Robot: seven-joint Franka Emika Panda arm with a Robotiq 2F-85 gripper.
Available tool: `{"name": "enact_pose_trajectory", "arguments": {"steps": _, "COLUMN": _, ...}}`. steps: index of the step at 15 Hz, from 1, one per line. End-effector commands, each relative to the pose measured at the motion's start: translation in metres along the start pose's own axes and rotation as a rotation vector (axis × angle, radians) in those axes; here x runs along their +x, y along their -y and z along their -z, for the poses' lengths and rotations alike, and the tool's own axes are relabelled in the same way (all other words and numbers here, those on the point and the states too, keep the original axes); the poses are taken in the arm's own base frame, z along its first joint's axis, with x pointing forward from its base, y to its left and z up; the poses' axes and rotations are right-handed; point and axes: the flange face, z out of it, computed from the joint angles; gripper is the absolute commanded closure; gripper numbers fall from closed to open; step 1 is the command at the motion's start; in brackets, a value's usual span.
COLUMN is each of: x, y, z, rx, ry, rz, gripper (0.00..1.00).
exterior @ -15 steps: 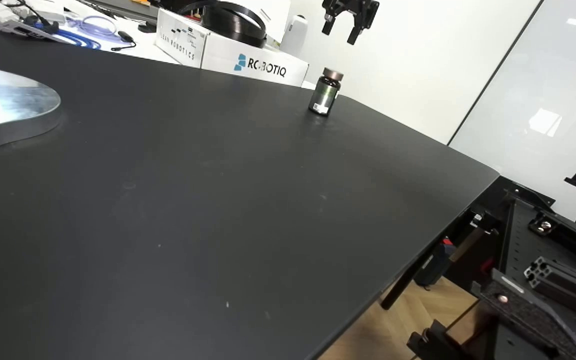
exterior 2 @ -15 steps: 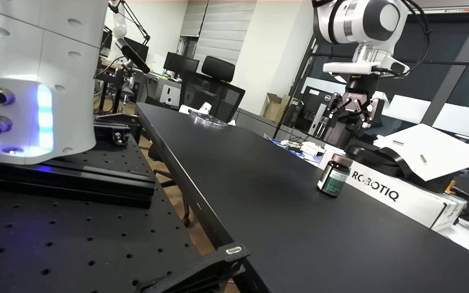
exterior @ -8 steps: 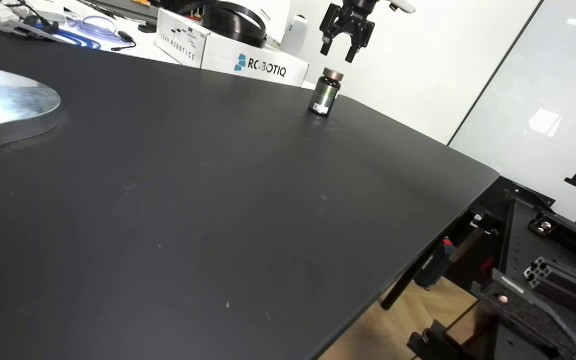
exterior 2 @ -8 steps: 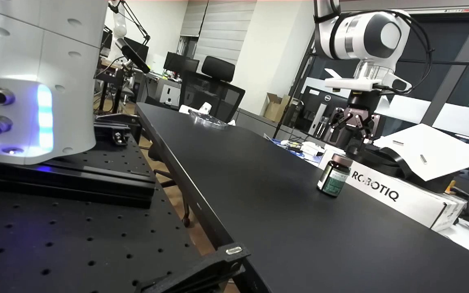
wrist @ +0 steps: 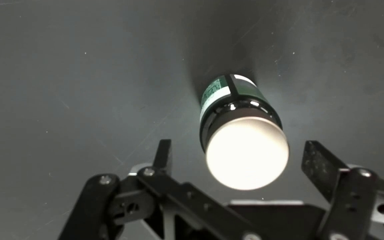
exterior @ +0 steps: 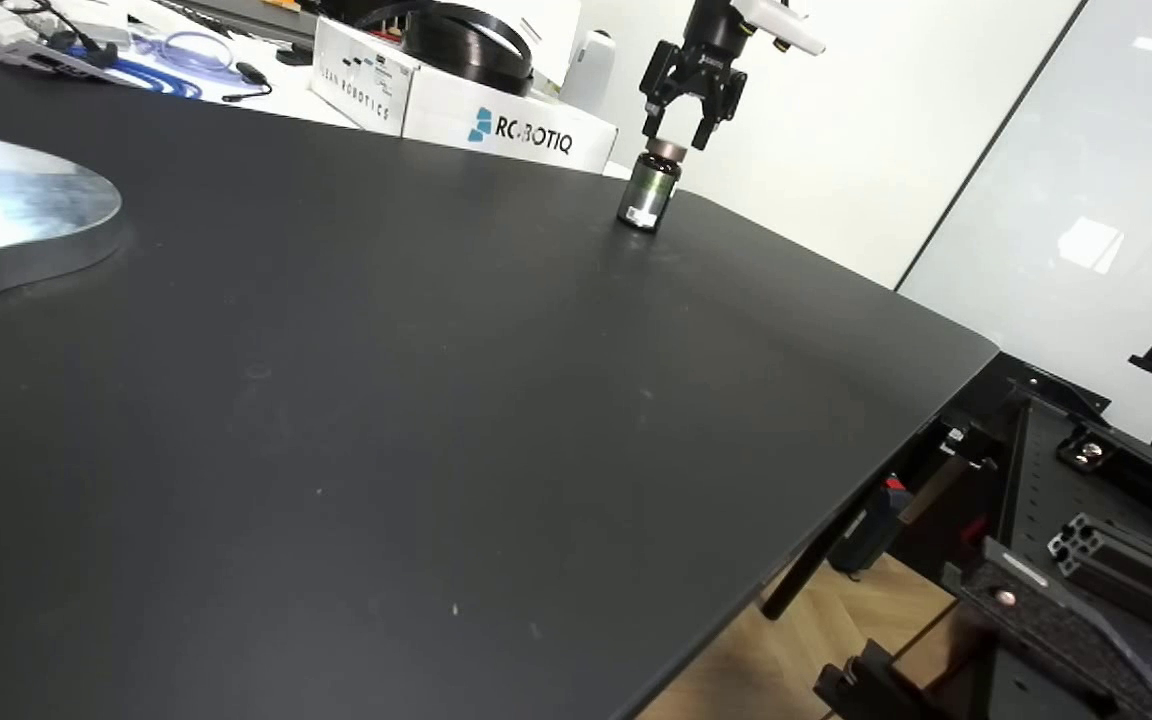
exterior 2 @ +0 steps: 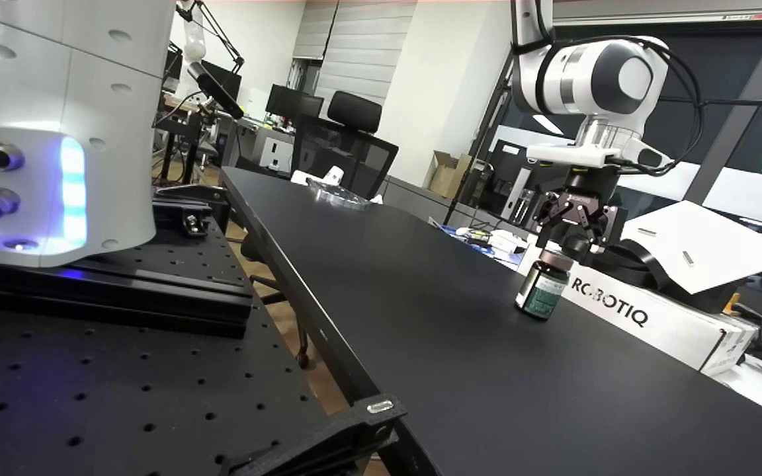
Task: Pick up the medicine bottle from the table and move it slightly to the left.
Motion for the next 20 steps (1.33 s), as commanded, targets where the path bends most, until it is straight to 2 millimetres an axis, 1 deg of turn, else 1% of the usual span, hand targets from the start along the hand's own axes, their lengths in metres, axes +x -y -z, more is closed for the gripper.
{"name": "enact_pose_trajectory", "arguments": {"steps": 1, "x": 0.007, "y": -0.003, "z": -0.007, "rx": 0.009, "ry": -0.008, "rz": -0.008, "gripper": 0.25}}
{"name": "enact_pose_trajectory", "arguments": {"steps": 2, "x": 0.006, "y": -0.003, "z": -0.007, "rx": 0.016, "ry": -0.002, "rz": -0.016, "gripper": 0.27}}
{"name": "enact_pose_trajectory", "arguments": {"steps": 4, "x": 0.003, "y": -0.001, "z": -0.002, "rx": 0.025, "ry": 0.007, "rz": -0.024, "gripper": 0.40}}
{"name": "enact_pose_trajectory", "arguments": {"steps": 7, "x": -0.007, "y": 0.003, "z": 0.021, "rx": 0.045, "ry": -0.001, "rz": -0.017, "gripper": 0.63}}
{"name": "enact_pose_trajectory", "arguments": {"steps": 10, "x": -0.024, "y": 0.005, "z": 0.051, "rx": 0.054, "ry": -0.002, "rz": 0.015, "gripper": 0.64}}
{"name": "enact_pose_trajectory", "arguments": {"steps": 12, "x": -0.044, "y": 0.005, "z": 0.077, "rx": 0.050, "ry": 0.010, "rz": 0.050, "gripper": 0.64}}
{"name": "enact_pose_trajectory", "arguments": {"steps": 15, "x": -0.088, "y": 0.005, "z": 0.113, "rx": 0.046, "ry": 0.021, "rz": 0.131, "gripper": 0.64}}
{"name": "enact_pose_trajectory", "arguments": {"steps": 18, "x": -0.134, "y": -0.001, "z": 0.140, "rx": 0.045, "ry": 0.001, "rz": 0.210, "gripper": 0.64}}
{"name": "enact_pose_trajectory", "arguments": {"steps": 20, "x": -0.170, "y": -0.007, "z": 0.150, "rx": 0.044, "ry": -0.013, "rz": 0.262, "gripper": 0.64}}
